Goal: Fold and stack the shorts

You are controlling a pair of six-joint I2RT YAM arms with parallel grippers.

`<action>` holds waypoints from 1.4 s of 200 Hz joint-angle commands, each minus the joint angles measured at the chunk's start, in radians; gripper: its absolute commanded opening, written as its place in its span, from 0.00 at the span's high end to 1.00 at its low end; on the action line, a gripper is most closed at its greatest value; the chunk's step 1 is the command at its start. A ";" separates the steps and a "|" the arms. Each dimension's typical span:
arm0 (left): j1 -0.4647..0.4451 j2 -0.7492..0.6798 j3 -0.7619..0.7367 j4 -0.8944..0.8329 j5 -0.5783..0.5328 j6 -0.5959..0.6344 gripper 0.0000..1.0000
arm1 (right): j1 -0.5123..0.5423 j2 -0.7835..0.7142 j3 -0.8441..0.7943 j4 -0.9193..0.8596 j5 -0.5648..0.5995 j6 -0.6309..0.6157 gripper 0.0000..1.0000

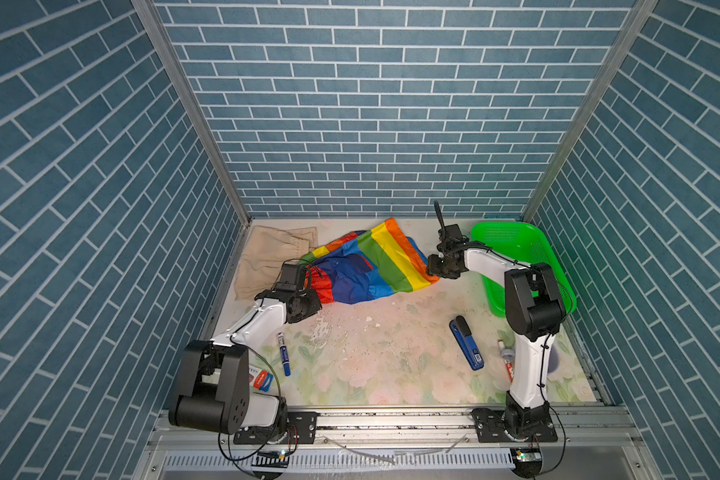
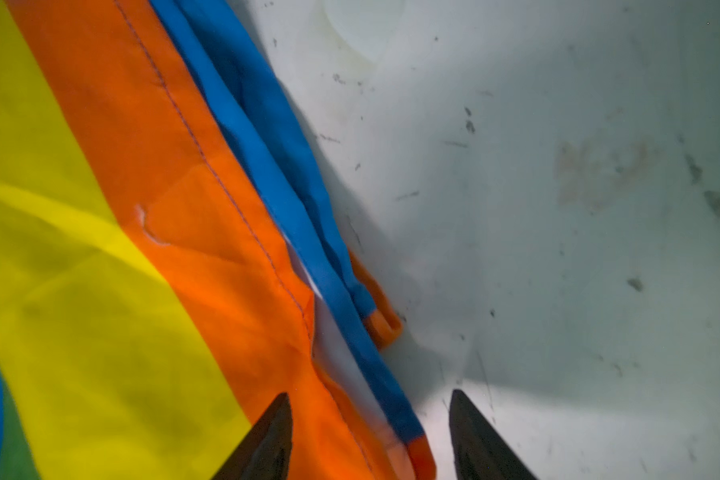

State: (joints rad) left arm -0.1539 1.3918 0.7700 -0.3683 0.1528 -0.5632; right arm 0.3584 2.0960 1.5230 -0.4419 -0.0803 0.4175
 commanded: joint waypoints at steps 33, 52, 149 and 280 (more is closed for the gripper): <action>-0.003 0.025 -0.011 0.002 -0.025 -0.010 0.26 | -0.012 0.090 0.135 -0.033 -0.048 -0.011 0.40; -0.003 0.056 -0.009 0.020 -0.015 -0.016 0.22 | -0.012 0.090 0.121 -0.013 -0.081 0.004 0.46; -0.003 0.133 -0.005 0.111 0.005 -0.043 0.97 | -0.013 -0.154 -0.253 0.152 -0.081 0.064 1.00; -0.001 -0.033 -0.024 -0.080 -0.093 -0.006 0.83 | -0.013 -0.583 -0.655 0.058 -0.027 0.175 0.53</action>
State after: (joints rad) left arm -0.1555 1.3705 0.7631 -0.3767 0.1036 -0.5808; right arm 0.3473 1.5433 0.8227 -0.3233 -0.1349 0.5964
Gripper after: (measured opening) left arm 0.070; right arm 0.394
